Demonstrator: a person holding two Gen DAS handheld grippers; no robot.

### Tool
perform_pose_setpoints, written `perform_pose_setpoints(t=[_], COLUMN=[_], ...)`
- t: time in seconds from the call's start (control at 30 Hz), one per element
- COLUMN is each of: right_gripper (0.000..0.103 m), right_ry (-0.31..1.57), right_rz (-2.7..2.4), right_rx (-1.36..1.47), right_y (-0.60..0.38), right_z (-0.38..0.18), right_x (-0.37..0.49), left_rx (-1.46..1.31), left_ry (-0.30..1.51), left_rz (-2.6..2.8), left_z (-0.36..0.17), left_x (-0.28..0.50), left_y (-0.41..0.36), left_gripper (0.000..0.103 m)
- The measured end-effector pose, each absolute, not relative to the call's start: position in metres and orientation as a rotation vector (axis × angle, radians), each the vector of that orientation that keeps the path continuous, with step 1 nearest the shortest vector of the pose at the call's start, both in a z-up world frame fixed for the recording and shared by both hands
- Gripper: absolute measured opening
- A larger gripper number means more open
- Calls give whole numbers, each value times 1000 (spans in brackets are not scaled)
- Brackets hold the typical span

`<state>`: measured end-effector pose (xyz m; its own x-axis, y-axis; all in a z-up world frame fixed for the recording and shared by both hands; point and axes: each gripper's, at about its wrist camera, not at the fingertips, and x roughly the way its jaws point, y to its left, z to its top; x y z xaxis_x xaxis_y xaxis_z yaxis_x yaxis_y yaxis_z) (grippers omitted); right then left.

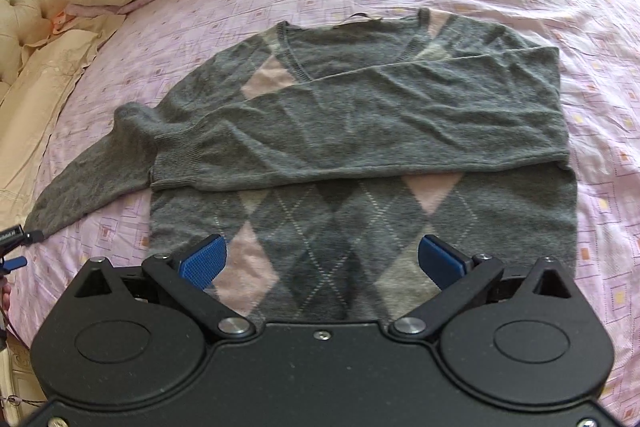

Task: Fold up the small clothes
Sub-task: 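Move the left gripper to the other sleeve cuff and close on it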

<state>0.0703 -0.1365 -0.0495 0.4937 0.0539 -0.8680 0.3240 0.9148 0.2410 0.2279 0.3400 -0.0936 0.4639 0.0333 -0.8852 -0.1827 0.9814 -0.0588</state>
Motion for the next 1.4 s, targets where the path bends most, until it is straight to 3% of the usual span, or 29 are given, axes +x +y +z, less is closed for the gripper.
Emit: perform_pose_setpoints(t=[0.57, 0.9, 1.0, 1.07, 1.13, 1.27, 1.4], right_gripper=[102, 102, 102, 102, 102, 102, 102], right_ry=[1106, 1136, 1139, 1144, 1153, 1147, 1127], right_rz=[-143, -114, -116, -114, -110, -103, -91], right_rx=[361, 335, 338, 342, 343, 351, 365], right_y=[-96, -87, -87, -87, -88, -91, -97], right_z=[-50, -53, -54, -55, -57, -56, -55], right_x=[113, 134, 133, 131, 129, 124, 117], left_rx=[-268, -190, -191, -232, -308, -349, -348], left_ry=[1046, 1044, 1021, 1005, 987, 907, 829], left_rz=[117, 135, 135, 146, 140, 140, 72], left_z=[-121, -124, -120, -116, -110, -91, -62], left_x=[272, 286, 284, 282, 280, 271, 263], left_y=[373, 361, 357, 360, 365, 359, 338], left_gripper=[93, 92, 77, 50, 30, 22, 22])
